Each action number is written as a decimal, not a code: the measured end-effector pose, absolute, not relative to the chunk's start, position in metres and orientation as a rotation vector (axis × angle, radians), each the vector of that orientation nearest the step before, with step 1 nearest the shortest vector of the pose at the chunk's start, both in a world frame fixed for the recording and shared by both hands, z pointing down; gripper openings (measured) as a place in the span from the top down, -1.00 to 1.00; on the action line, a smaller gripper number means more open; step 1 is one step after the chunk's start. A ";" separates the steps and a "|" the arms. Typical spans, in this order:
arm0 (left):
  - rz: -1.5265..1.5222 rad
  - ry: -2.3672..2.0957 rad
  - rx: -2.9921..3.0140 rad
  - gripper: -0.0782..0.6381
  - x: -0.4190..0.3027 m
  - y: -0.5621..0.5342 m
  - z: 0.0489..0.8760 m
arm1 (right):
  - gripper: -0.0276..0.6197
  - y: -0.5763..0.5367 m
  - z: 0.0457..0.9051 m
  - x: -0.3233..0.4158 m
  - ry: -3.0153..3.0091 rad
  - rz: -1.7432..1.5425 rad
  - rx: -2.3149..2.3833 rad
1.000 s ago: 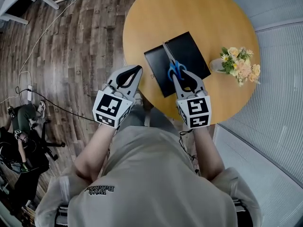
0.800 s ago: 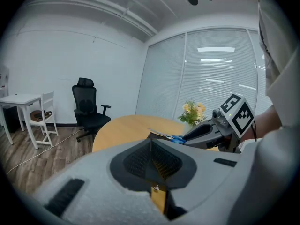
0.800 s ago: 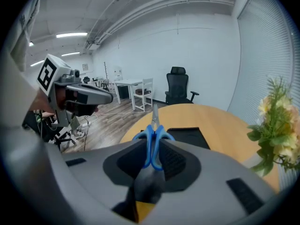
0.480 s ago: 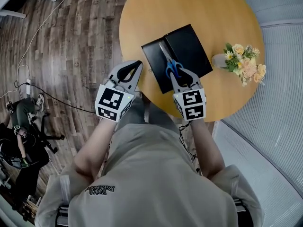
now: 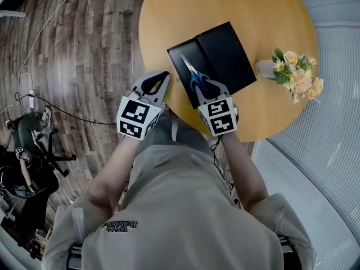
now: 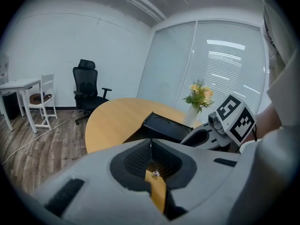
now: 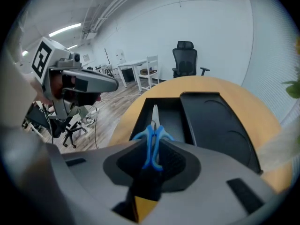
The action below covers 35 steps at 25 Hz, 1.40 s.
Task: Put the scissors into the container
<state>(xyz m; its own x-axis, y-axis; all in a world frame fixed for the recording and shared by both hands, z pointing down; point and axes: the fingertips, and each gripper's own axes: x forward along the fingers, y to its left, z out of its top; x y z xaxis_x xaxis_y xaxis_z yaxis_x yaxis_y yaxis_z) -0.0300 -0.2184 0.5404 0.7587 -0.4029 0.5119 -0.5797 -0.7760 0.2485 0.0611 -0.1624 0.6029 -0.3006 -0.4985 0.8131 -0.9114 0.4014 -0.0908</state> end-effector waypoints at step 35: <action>0.616 -0.704 2.431 0.72 -0.038 -0.207 0.581 | 0.63 -0.157 0.661 0.047 -1.671 0.716 0.903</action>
